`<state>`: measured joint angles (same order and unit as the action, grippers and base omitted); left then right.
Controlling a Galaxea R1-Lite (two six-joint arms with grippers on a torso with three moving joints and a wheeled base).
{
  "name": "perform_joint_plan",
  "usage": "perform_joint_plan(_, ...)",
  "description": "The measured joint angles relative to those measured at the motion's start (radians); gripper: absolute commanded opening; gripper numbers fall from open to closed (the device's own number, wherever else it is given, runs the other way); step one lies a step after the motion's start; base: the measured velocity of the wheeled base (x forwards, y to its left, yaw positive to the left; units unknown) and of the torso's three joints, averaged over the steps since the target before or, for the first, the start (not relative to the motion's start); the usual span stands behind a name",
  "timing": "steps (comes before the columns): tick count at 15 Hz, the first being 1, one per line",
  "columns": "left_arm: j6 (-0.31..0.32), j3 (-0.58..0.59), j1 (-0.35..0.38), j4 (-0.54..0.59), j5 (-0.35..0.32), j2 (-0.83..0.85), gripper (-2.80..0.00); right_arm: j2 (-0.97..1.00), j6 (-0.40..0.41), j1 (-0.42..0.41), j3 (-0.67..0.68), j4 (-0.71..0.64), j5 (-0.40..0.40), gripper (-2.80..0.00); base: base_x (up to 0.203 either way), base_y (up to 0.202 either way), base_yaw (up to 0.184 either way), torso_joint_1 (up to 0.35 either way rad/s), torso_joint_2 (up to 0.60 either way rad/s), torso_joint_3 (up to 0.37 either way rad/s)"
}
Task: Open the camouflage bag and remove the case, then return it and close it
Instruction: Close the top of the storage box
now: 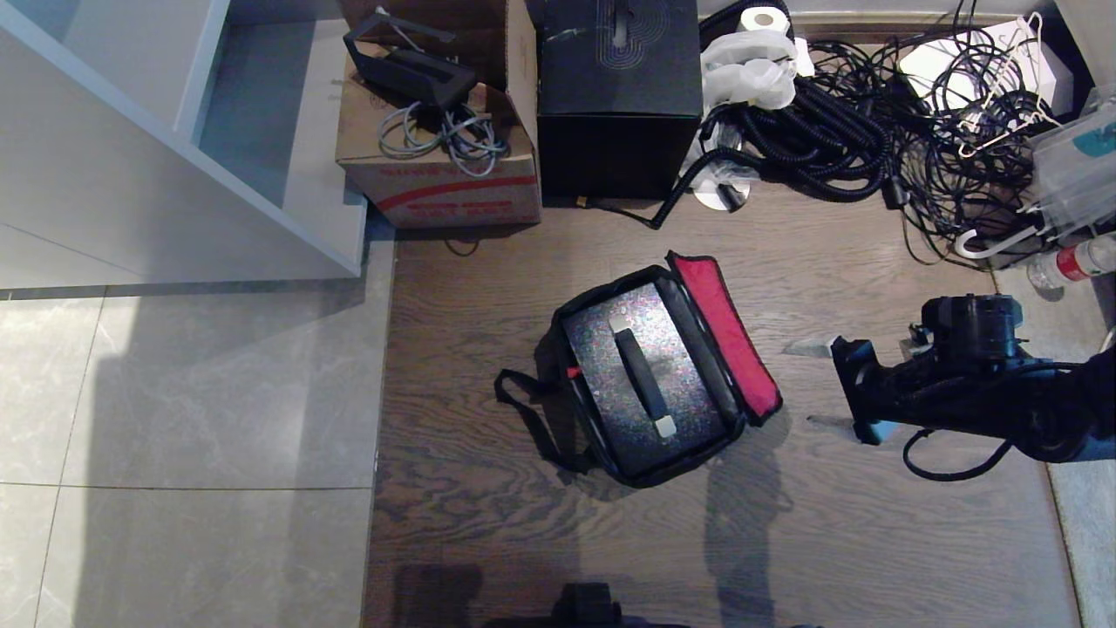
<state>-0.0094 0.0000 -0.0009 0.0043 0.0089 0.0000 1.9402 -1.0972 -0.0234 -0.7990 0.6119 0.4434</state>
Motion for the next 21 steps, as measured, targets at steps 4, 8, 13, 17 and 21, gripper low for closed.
perform_joint_plan(4,0.0,0.0,-0.001,0.0,0.0,0.0,-2.8,-0.075,0.002,0.001,0.063,0.064,0.053,0.0,0.0,0.0,0.0,0.0,0.0,0.0)
perform_joint_plan(8,0.0,0.0,-0.001,0.0,0.0,0.0,-2.8,-0.098,-0.005,-0.001,0.069,0.062,0.054,0.0,0.0,0.0,0.0,0.0,0.0,0.0)
perform_joint_plan(13,0.002,0.0,-0.001,0.001,0.0,0.0,-2.8,-0.102,-0.008,0.0,0.07,0.055,0.055,0.0,0.0,0.0,0.0,0.0,0.0,-0.011)
perform_joint_plan(17,0.001,0.0,0.0,0.0,0.0,0.0,-2.8,-0.105,-0.024,0.0,0.059,0.049,0.055,0.0,0.0,0.0,0.0,0.003,0.0,-0.157)
perform_joint_plan(21,0.001,0.0,-0.001,0.0,0.0,0.0,-2.8,-0.106,-0.025,0.0,0.055,0.05,0.057,0.0,0.0,0.0,0.0,0.002,0.01,-0.197)
